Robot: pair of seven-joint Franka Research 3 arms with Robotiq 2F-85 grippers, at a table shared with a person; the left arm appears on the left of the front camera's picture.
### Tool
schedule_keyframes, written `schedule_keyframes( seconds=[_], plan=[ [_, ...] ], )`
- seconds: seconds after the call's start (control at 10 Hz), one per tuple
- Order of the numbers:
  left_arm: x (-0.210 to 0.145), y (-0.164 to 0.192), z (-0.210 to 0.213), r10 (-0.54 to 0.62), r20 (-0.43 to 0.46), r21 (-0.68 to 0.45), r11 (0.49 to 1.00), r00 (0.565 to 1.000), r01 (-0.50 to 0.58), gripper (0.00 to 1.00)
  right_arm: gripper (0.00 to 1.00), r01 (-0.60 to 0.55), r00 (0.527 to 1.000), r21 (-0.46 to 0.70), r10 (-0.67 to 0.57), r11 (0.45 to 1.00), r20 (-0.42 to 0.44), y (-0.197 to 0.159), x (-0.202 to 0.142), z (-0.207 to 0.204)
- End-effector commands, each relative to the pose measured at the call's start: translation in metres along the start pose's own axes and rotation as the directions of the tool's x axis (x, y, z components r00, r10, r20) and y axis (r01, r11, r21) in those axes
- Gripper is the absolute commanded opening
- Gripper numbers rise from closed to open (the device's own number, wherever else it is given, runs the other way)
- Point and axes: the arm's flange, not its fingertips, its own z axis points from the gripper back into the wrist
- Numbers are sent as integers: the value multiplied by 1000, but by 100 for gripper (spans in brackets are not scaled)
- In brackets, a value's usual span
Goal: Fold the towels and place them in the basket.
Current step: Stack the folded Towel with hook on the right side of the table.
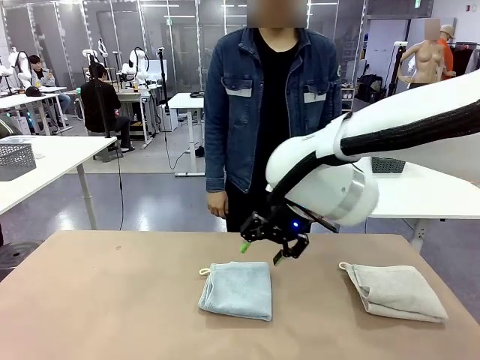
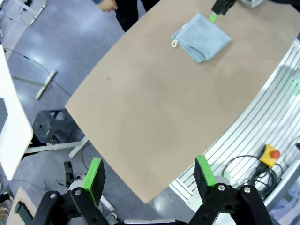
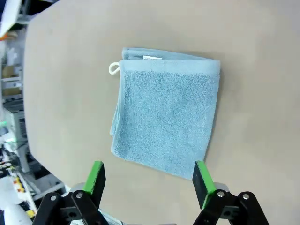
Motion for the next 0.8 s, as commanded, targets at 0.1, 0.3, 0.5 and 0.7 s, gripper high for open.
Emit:
schedule_keyframes(
  seconds=[0.1, 0.3, 0.5, 0.7],
  plan=[
    [0, 0, 1, -6, -4, 9, 1000, 1000, 6, 95, 94, 50, 998, 167, -56, 985, 33, -55, -12, -24],
    [0, 0, 1, -6, -4, 9, 1000, 1000, 6, 95, 94, 75, 994, 221, -90, 972, 57, -69, -16, -47],
    [0, 0, 1, -6, -4, 9, 1000, 1000, 6, 95, 94, 102, 991, 212, -118, 972, 66, -80, -16, -60],
    [0, 0, 1, -6, -4, 9, 1000, 1000, 6, 95, 94, 121, 989, 225, -136, 967, 53, -87, -17, -69]
  ],
)
